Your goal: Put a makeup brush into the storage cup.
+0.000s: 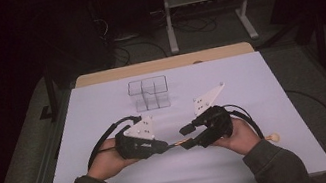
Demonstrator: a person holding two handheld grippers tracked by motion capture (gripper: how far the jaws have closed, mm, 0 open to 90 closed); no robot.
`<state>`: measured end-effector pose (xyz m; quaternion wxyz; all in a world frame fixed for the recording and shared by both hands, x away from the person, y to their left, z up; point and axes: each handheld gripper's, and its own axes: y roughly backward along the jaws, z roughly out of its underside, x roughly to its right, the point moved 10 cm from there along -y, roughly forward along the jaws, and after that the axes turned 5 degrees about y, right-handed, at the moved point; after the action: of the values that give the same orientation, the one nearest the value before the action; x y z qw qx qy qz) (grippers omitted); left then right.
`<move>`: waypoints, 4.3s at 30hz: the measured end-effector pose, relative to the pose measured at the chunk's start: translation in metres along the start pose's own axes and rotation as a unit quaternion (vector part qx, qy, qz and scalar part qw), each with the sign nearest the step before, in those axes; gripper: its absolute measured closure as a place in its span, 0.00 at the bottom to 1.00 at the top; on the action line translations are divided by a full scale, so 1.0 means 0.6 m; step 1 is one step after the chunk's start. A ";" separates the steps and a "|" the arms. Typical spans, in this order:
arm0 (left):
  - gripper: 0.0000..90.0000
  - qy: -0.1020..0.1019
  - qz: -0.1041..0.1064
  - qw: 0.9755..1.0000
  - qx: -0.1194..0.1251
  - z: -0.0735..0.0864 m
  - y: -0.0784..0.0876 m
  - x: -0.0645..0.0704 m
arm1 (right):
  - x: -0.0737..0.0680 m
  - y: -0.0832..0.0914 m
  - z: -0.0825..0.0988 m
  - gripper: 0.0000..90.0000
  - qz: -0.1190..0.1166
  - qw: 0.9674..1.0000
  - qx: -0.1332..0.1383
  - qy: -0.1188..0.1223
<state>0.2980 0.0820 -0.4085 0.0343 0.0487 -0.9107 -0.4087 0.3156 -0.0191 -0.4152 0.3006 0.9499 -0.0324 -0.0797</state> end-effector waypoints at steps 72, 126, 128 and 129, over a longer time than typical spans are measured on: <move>0.83 0.011 0.041 0.999 -0.030 -0.003 -0.040 0.010 | -0.026 0.002 -0.002 0.93 -0.046 0.995 -0.075 0.053; 0.91 0.024 0.044 0.997 -0.056 -0.001 -0.057 0.006 | -0.019 0.006 0.004 0.93 -0.026 0.995 -0.071 0.060; 0.91 0.025 0.045 0.997 -0.054 -0.002 -0.056 0.006 | -0.019 0.008 0.004 0.93 -0.027 0.995 -0.070 0.060; 0.91 0.022 0.045 0.997 -0.057 -0.002 -0.056 0.006 | -0.019 0.009 0.003 0.93 -0.028 0.995 -0.070 0.061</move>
<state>0.2968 0.0586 -0.4327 0.0753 0.0144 -0.8864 -0.4565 0.3041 -0.0232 -0.4124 0.3652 0.9302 0.0182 -0.0324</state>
